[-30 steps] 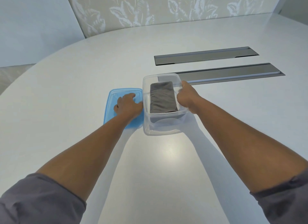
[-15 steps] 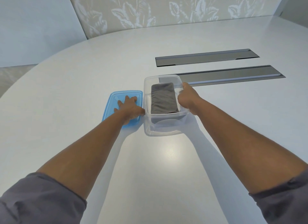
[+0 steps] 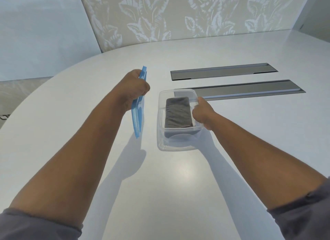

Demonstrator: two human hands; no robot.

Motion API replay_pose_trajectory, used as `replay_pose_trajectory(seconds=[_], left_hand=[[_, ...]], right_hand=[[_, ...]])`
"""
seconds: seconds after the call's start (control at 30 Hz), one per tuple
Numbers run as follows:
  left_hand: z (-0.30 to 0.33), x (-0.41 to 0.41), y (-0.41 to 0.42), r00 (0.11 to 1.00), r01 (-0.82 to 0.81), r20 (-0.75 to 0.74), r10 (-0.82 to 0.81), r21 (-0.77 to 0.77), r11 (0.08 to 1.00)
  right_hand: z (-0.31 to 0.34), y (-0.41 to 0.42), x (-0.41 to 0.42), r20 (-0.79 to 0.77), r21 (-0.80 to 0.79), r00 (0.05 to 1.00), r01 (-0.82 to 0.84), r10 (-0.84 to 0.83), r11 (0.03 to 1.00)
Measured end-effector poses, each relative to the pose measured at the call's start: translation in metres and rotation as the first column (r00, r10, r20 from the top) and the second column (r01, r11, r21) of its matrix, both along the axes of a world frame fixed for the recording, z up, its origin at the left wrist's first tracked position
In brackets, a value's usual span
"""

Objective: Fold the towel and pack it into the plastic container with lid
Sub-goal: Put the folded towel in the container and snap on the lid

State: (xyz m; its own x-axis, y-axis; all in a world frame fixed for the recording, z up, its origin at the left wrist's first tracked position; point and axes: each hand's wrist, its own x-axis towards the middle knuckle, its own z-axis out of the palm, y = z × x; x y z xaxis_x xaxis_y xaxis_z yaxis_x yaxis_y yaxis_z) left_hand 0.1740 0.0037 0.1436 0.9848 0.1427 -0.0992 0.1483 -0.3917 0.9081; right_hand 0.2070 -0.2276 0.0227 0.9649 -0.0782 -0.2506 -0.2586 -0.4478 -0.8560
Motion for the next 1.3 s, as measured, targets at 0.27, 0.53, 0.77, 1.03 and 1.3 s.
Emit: replay_pose_trajectory(seconds=[0.27,0.53,0.77,1.03,1.3], left_hand=[[0.031,-0.017,-0.012,0.996,0.045,0.093,-0.010,-0.382,0.923],[-0.011,-0.006,-0.025,0.996,-0.009,0.059,0.065,-0.666,0.746],[-0.063,0.012,-0.037,0.994,0.021,0.110,0.031,-0.443,0.896],[-0.095,0.018,-0.046,0.996,0.077,0.051,-0.067,-0.203,0.976],[-0.116,0.023,-0.042,0.995,0.083,0.072,-0.075,-0.120,0.989]], right_hand=[[0.006,0.011,-0.009,-0.010,0.112,0.996,0.090,-0.090,0.990],[0.055,0.026,-0.021,0.109,0.404,0.975,0.136,-0.195,0.905],[0.045,0.011,-0.012,0.100,0.369,0.974,0.153,-0.203,0.917],[0.025,0.003,-0.015,0.101,0.207,0.981,0.144,-0.168,0.968],[0.001,0.008,-0.010,0.096,0.205,0.991,0.071,-0.092,0.976]])
